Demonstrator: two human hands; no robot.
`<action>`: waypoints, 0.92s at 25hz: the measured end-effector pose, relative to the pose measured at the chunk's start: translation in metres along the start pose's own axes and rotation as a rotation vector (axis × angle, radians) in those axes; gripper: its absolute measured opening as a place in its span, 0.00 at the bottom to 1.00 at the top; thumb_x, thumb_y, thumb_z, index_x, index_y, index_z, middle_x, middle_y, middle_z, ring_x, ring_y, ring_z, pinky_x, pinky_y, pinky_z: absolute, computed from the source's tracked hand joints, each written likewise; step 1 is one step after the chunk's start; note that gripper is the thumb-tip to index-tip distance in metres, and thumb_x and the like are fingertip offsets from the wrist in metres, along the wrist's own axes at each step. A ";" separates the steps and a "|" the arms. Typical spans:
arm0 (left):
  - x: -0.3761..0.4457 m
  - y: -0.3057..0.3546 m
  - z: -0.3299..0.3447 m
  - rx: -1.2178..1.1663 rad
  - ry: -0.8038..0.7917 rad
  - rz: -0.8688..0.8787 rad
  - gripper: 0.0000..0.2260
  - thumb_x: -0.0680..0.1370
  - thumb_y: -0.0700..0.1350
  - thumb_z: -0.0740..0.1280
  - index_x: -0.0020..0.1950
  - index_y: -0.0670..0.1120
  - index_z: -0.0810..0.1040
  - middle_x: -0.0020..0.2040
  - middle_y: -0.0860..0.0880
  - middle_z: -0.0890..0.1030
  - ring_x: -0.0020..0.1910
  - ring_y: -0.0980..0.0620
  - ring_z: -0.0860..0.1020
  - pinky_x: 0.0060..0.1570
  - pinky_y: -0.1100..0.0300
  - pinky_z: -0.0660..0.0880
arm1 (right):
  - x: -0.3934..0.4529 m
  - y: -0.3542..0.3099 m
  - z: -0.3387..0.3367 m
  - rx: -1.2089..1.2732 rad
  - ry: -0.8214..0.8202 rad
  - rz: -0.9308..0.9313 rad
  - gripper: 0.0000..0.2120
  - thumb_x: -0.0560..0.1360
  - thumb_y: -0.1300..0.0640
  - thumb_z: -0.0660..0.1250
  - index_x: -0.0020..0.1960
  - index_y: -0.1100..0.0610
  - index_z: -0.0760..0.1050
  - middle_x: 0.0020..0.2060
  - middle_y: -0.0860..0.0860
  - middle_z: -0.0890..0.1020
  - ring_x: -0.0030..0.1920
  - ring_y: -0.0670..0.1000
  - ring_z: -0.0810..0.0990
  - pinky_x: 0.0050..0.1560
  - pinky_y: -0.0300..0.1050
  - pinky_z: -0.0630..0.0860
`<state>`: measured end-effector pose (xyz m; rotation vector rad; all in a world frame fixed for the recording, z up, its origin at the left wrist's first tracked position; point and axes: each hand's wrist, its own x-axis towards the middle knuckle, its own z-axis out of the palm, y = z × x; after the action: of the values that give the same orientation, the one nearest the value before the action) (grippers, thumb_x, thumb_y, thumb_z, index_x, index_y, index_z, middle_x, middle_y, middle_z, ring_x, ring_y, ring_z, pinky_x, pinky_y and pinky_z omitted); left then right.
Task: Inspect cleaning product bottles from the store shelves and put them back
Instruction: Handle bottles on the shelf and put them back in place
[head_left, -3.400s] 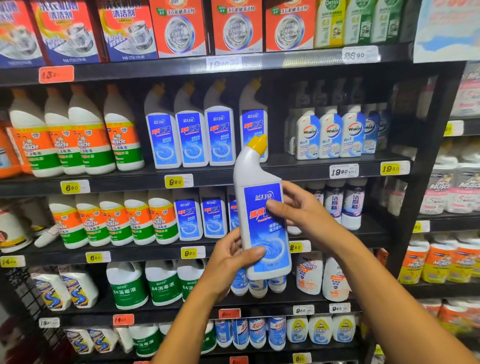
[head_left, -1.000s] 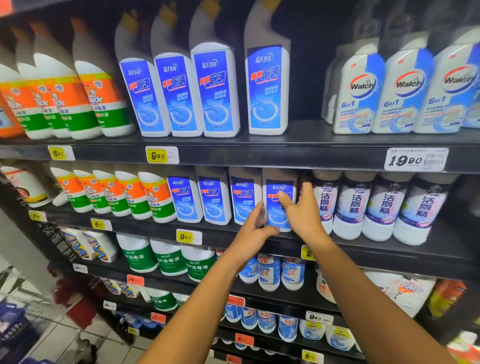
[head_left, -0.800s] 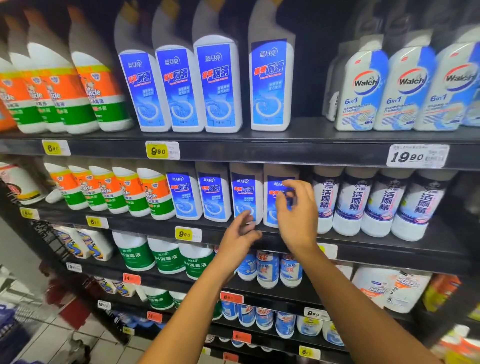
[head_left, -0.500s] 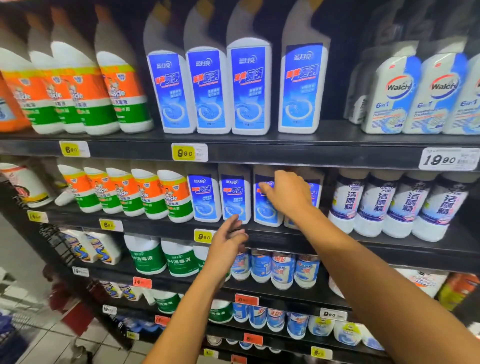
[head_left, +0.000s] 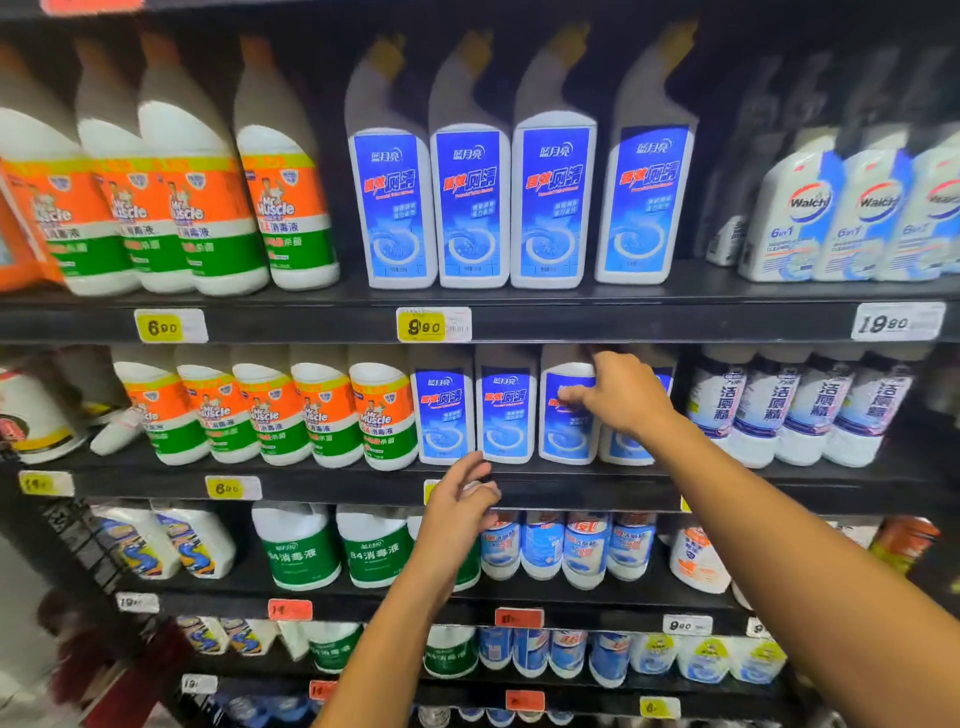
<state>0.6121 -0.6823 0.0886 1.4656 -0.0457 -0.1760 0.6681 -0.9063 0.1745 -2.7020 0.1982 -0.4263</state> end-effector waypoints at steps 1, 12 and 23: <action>-0.002 0.002 -0.003 0.008 -0.019 -0.005 0.18 0.79 0.35 0.64 0.65 0.52 0.72 0.63 0.52 0.77 0.58 0.53 0.78 0.58 0.52 0.77 | 0.001 -0.001 -0.002 0.020 -0.026 0.012 0.21 0.72 0.41 0.74 0.48 0.59 0.75 0.48 0.57 0.82 0.49 0.61 0.79 0.43 0.50 0.76; -0.015 -0.001 -0.019 0.120 -0.184 -0.024 0.23 0.78 0.37 0.68 0.72 0.44 0.67 0.67 0.47 0.74 0.63 0.50 0.75 0.48 0.68 0.75 | -0.033 0.003 -0.006 0.655 -0.223 0.127 0.08 0.72 0.56 0.76 0.48 0.57 0.82 0.40 0.53 0.87 0.43 0.54 0.83 0.38 0.40 0.75; -0.053 -0.020 0.017 0.020 -0.563 -0.062 0.25 0.66 0.47 0.79 0.61 0.45 0.77 0.57 0.46 0.85 0.57 0.46 0.83 0.52 0.57 0.79 | -0.136 -0.011 -0.017 1.083 -0.121 0.102 0.21 0.69 0.51 0.77 0.57 0.50 0.71 0.44 0.49 0.87 0.44 0.50 0.87 0.37 0.39 0.81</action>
<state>0.5555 -0.6933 0.0751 1.3990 -0.4594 -0.6355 0.5354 -0.8759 0.1574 -1.6358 0.0393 -0.2278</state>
